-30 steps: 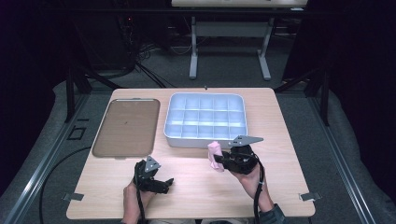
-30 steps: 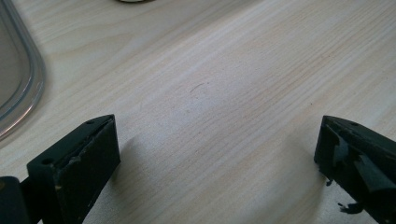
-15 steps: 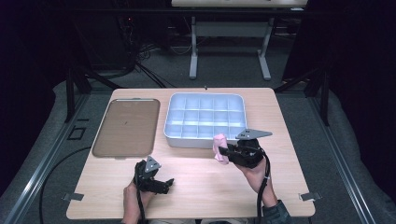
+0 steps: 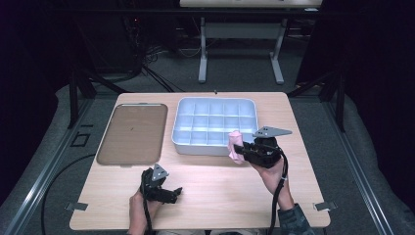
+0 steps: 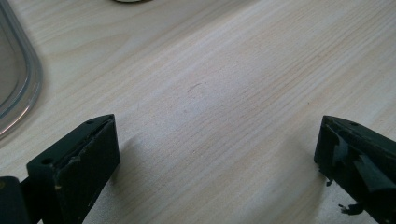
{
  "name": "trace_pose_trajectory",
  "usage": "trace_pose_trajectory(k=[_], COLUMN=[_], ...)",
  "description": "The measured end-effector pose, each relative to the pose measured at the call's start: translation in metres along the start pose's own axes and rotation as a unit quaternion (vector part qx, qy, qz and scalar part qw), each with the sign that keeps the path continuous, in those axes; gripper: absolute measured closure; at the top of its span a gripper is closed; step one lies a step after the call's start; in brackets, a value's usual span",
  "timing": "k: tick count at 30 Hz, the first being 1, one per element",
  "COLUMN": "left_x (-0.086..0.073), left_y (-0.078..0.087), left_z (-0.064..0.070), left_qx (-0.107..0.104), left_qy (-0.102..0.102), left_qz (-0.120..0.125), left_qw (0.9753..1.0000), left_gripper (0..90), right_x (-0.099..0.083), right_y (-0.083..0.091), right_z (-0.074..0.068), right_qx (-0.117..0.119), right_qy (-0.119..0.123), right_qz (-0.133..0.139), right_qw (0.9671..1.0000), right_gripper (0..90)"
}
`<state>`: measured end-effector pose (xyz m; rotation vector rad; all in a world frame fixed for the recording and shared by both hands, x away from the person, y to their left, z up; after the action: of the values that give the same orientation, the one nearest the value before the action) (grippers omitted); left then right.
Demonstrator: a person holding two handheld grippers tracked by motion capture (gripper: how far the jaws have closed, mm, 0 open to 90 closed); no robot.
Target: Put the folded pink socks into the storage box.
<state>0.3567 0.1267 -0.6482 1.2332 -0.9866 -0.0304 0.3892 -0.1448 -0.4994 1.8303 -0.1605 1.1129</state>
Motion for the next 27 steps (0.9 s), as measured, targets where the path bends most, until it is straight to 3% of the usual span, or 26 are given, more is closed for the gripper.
trace_pose_trajectory(k=[27], left_x=[0.0], left_y=[0.0], left_z=[0.0], left_qx=[-0.001], left_qy=[-0.001], left_qz=[0.0], left_qw=[1.0], left_gripper=[0.0], right_x=[0.018], right_y=[-0.012], right_z=[0.052], right_qx=[-0.046], right_qy=[-0.031], right_qz=[0.001], right_qw=[0.9985], right_gripper=[73.6])
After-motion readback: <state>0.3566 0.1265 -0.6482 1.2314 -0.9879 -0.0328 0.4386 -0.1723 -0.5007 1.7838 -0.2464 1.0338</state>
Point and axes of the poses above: each handheld gripper's, and its own axes: y roughly backward along the jaws, x roughly out of its top, z roughly to its right, the point moved 8 cm from there along -y, roughly forward along the jaws, and after that the axes turned 8 degrees about -z, right-handed, at the moved point
